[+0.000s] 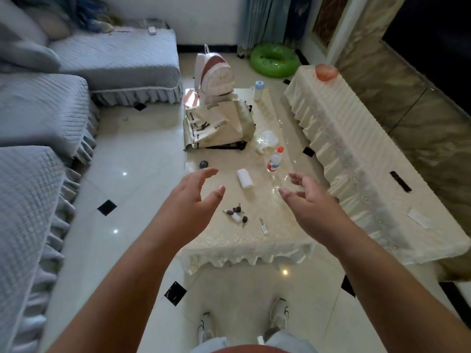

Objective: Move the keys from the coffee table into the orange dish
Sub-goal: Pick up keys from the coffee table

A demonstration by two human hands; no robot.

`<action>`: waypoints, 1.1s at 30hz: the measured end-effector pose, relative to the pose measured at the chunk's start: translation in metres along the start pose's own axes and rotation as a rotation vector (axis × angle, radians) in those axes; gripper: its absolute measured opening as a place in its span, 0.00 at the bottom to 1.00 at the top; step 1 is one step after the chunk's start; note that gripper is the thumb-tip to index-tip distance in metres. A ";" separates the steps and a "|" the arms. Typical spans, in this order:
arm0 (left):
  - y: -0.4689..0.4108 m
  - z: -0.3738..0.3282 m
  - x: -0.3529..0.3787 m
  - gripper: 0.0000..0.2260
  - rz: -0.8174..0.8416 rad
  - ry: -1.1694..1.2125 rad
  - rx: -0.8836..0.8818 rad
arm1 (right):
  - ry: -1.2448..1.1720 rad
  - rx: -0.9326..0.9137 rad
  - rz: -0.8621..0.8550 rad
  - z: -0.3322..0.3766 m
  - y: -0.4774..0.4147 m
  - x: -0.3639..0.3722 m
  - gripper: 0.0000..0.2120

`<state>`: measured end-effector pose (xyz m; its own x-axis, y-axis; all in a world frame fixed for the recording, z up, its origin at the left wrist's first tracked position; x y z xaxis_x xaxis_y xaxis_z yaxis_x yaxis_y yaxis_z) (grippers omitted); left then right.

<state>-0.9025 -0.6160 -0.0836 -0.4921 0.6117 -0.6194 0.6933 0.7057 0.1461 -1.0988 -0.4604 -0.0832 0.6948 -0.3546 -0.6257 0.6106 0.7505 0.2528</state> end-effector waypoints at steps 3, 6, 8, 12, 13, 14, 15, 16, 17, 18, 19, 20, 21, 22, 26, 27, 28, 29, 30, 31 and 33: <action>-0.006 -0.002 0.009 0.22 -0.033 0.014 -0.057 | 0.028 -0.044 0.043 -0.005 -0.024 -0.010 0.27; -0.018 -0.011 0.023 0.22 -0.073 0.000 -0.097 | 0.012 -0.076 0.105 -0.013 -0.047 -0.021 0.27; -0.024 -0.016 0.032 0.21 -0.107 0.002 -0.115 | 0.011 -0.091 0.139 -0.020 -0.060 -0.028 0.28; -0.038 -0.023 0.052 0.21 -0.130 0.020 -0.147 | 0.031 -0.106 0.165 -0.042 -0.087 -0.043 0.27; -0.043 -0.023 0.057 0.21 -0.129 0.020 -0.162 | 0.035 -0.103 0.169 -0.047 -0.094 -0.046 0.27; -0.047 -0.023 0.062 0.21 -0.128 0.018 -0.177 | 0.035 -0.096 0.171 -0.053 -0.101 -0.048 0.27; -0.052 -0.023 0.066 0.20 -0.127 0.014 -0.191 | 0.034 -0.090 0.175 -0.059 -0.108 -0.049 0.27; -0.057 -0.021 0.070 0.20 -0.126 0.008 -0.204 | 0.035 -0.087 0.182 -0.064 -0.115 -0.048 0.27; -0.063 -0.020 0.074 0.20 -0.125 0.004 -0.213 | 0.039 -0.084 0.188 -0.069 -0.121 -0.046 0.27; -0.069 -0.018 0.077 0.20 -0.123 0.004 -0.217 | 0.047 -0.082 0.194 -0.073 -0.127 -0.042 0.27; -0.075 -0.015 0.081 0.20 -0.118 0.006 -0.219 | 0.054 -0.079 0.202 -0.079 -0.133 -0.037 0.27; -0.082 -0.011 0.086 0.20 -0.112 0.004 -0.218 | 0.060 -0.079 0.210 -0.084 -0.140 -0.031 0.27; -0.090 -0.005 0.091 0.20 -0.103 -0.002 -0.215 | 0.067 -0.081 0.218 -0.089 -0.147 -0.023 0.27; -0.096 0.001 0.097 0.20 -0.093 -0.007 -0.218 | 0.074 -0.081 0.224 -0.095 -0.153 -0.015 0.27; -0.131 0.032 0.123 0.20 -0.062 -0.007 -0.214 | 0.075 -0.057 0.213 -0.124 -0.183 0.018 0.26; -0.140 0.041 0.129 0.20 -0.056 -0.004 -0.210 | 0.072 -0.046 0.214 -0.132 -0.190 0.028 0.26; -0.148 0.051 0.135 0.20 -0.051 -0.002 -0.206 | 0.063 -0.035 0.211 -0.140 -0.197 0.037 0.26; -0.156 0.061 0.141 0.20 -0.050 -0.002 -0.203 | 0.058 -0.034 0.204 -0.147 -0.204 0.046 0.26; -0.164 0.072 0.147 0.20 -0.047 -0.005 -0.204 | 0.060 -0.036 0.200 -0.154 -0.212 0.056 0.26; -0.171 0.084 0.153 0.20 -0.043 -0.007 -0.206 | 0.067 -0.034 0.197 -0.162 -0.218 0.066 0.26; -0.182 0.111 0.166 0.19 -0.041 -0.006 -0.213 | 0.090 -0.034 0.192 -0.180 -0.230 0.086 0.26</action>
<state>-1.0519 -0.6822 -0.2990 -0.5139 0.5794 -0.6326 0.5455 0.7899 0.2802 -1.2479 -0.5635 -0.3278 0.7598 -0.1530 -0.6319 0.4559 0.8183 0.3501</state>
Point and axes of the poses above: each hand's wrist, its own y-axis away from the middle knuckle, its own x-axis out of the palm, z = x × y, the point moved 8 cm from there along -y, towards the middle knuckle, and after that the axes turned 4 degrees about z, right-handed, at the moved point
